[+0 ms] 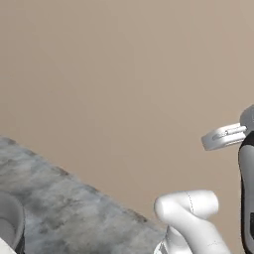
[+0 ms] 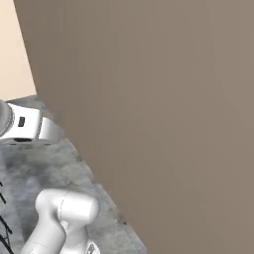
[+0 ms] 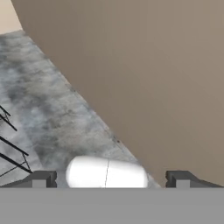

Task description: Transport the fish and cucumber to the fridge. Place the fish on the rack containing meat and place the cucumber on the rack containing the vegetable, ensuring meats and vegetables are on different racks.

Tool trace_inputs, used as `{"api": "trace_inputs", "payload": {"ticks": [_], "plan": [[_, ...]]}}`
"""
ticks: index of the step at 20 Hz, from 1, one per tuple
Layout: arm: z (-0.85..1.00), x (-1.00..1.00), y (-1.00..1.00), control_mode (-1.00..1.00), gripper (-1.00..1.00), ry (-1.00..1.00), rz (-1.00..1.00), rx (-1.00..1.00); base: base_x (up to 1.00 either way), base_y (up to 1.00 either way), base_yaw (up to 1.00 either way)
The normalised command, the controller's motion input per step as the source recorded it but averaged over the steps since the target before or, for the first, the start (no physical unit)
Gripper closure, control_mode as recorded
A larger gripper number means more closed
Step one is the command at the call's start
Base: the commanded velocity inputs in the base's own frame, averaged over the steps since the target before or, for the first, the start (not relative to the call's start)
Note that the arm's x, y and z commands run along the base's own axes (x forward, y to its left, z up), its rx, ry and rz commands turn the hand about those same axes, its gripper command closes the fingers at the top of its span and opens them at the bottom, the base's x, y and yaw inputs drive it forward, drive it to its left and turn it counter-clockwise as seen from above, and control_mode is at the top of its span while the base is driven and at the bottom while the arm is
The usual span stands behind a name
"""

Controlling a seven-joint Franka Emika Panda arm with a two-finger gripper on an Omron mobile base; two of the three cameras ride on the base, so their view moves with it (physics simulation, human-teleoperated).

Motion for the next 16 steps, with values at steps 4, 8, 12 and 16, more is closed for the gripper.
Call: {"api": "trace_inputs", "payload": {"ticks": [4, 8, 12, 16], "plan": [[0.00, 0.00, 0.00, 1.00, -1.00, 0.00, 0.00, 0.00, 1.00, -0.22, 0.80], [0.00, 0.00, 0.00, 1.00, -1.00, 0.00, 0.00, 0.00, 1.00, -0.27, 0.78], [0.00, 0.00, 0.00, 1.00, -1.00, 0.00, 0.00, 0.00, 1.00, -0.74, 0.52], [0.00, 0.00, 0.00, 1.00, -1.00, 0.00, 0.00, 0.00, 1.00, -0.97, 0.37]]}}
